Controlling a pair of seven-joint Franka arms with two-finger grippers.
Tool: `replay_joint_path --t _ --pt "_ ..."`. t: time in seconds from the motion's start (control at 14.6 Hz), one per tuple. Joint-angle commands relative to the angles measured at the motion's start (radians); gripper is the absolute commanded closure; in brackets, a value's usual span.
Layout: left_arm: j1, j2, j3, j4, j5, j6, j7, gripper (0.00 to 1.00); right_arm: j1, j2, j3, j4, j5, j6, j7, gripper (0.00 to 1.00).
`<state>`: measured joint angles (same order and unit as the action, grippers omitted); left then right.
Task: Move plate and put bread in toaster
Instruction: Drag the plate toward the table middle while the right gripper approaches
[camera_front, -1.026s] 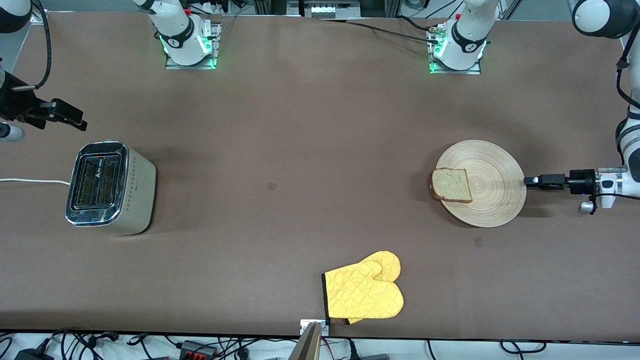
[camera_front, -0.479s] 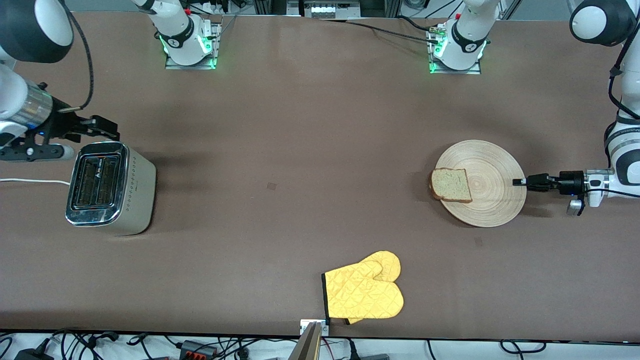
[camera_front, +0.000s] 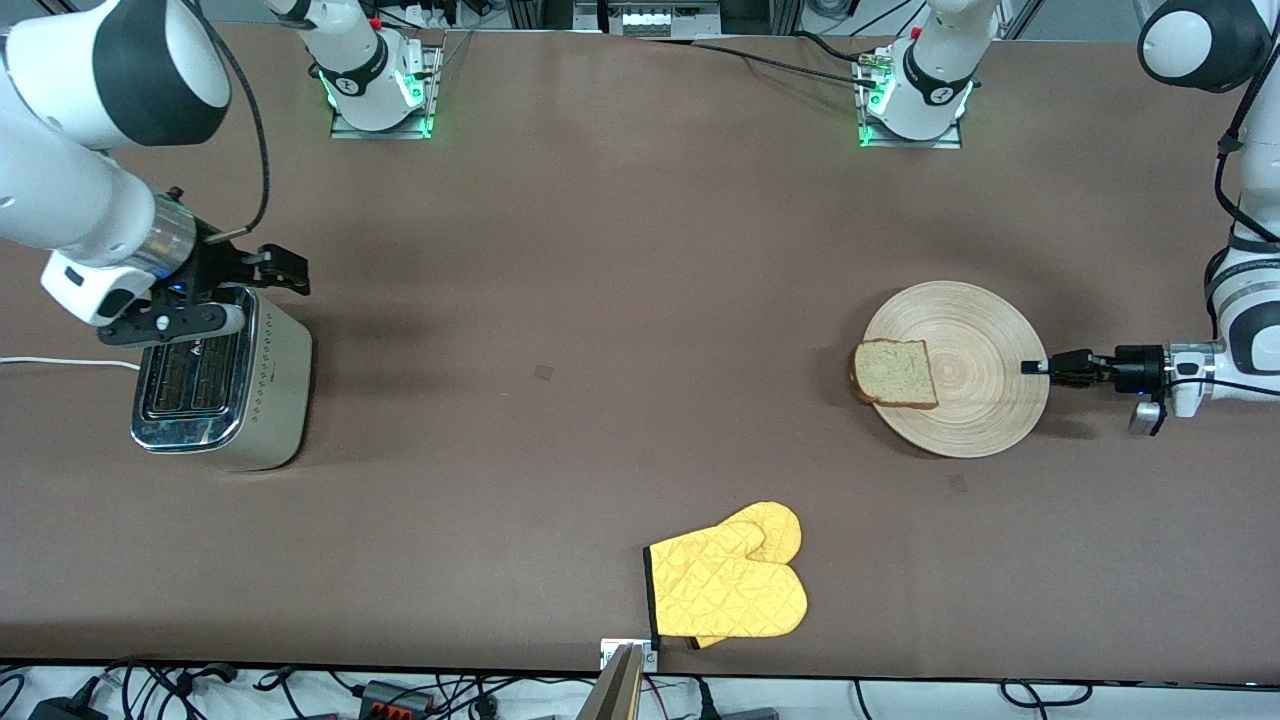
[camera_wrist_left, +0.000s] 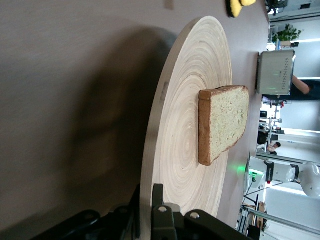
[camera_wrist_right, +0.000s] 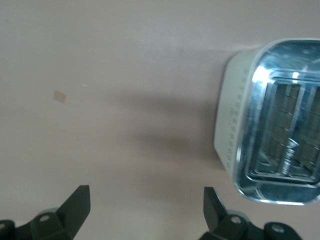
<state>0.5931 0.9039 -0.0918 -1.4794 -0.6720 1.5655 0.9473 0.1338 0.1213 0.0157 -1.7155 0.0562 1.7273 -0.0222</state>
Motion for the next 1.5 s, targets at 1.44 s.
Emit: replay_joint_path --t 1.44 --pt "-0.667 -0.014 -0.117 -0.145 -0.442 0.430 -0.177 0.97 0.184 0.239 0.000 0.020 0.203 0.207 0.211 0.00"
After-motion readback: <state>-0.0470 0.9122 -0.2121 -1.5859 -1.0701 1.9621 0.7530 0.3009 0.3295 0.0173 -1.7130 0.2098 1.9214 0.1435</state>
